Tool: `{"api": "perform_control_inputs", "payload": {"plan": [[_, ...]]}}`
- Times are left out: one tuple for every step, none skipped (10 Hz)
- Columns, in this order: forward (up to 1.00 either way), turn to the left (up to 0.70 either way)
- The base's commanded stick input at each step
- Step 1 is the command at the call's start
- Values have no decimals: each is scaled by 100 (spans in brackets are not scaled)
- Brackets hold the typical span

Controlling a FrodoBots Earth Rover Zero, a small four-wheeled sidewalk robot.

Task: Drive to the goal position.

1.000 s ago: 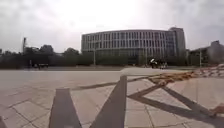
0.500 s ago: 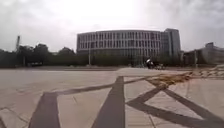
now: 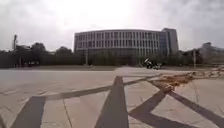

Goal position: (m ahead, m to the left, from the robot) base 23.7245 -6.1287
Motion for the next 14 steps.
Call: {"api": "perform_control_inputs", "payload": {"plan": [[70, 0], [70, 0], [70, 0], [70, 0], [70, 4], [70, 16], [70, 34], [70, 32], [70, 1], [70, 0], [70, 0], [70, 0], [70, 0], [70, 0]]}}
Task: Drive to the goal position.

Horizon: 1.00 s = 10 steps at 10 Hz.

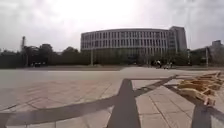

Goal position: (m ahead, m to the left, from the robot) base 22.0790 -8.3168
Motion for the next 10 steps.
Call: {"api": "perform_control_inputs", "payload": {"plan": [[70, 0], [70, 0], [70, 0], [70, 0], [70, 0], [70, -35], [70, -35], [70, -35], [70, -35], [70, -35]]}}
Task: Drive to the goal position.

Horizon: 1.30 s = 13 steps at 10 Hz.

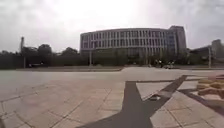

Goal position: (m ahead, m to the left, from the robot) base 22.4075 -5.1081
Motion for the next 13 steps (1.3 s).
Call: {"api": "perform_control_inputs", "payload": {"plan": [[70, -30], [70, -3], [70, -1], [70, 0], [70, 0], [70, 0], [70, 0], [70, 0], [70, 0], [70, 0], [70, 0], [70, 0], [70, 0]]}}
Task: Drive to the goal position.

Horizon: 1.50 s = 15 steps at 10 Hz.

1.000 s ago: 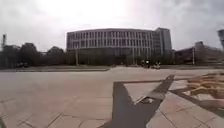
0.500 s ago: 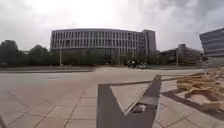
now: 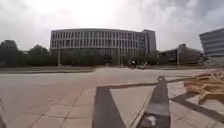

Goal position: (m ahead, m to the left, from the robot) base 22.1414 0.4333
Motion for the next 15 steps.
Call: {"api": "perform_control_inputs", "payload": {"plan": [[70, 0], [70, 0], [70, -2], [70, -16], [70, -29], [70, -31], [70, -29], [70, -15], [70, 0], [70, 0], [70, 0], [70, 0], [70, 0], [70, 0], [70, 0]]}}
